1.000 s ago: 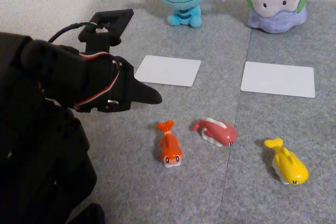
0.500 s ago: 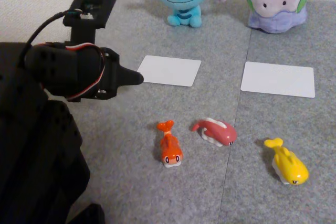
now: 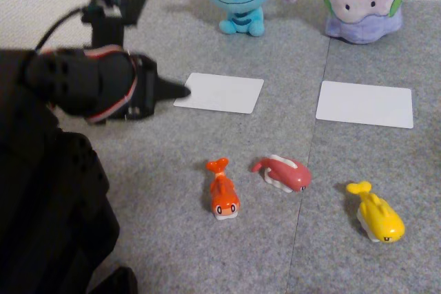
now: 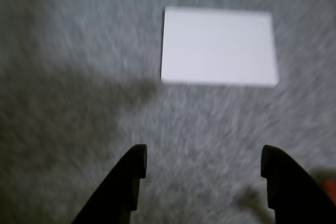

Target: Wooper wants to eat egg sudhi, and Goomy wants to eat shrimp sushi

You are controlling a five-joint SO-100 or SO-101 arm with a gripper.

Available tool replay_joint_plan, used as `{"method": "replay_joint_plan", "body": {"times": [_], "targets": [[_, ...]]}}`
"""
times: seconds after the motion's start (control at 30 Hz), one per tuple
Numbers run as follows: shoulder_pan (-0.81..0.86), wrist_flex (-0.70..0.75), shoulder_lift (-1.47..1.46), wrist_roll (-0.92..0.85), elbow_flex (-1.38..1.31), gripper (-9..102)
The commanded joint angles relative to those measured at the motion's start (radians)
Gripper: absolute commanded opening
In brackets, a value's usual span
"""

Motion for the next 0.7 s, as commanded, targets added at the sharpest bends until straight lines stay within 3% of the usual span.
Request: {"method": "replay_joint_plan", "body": {"times": [0.0,0.17,0.4,0.67], "targets": [[0.071,0.006,0.000,0.002,-0.132,26],[0.156,0.089,-0.127,-0.055,-0.365,26],[0.359,0.153,-0.617,-0.196,-0.724,26],[0.618,0.407,-1.060,-0.709,-1.034,26]]}}
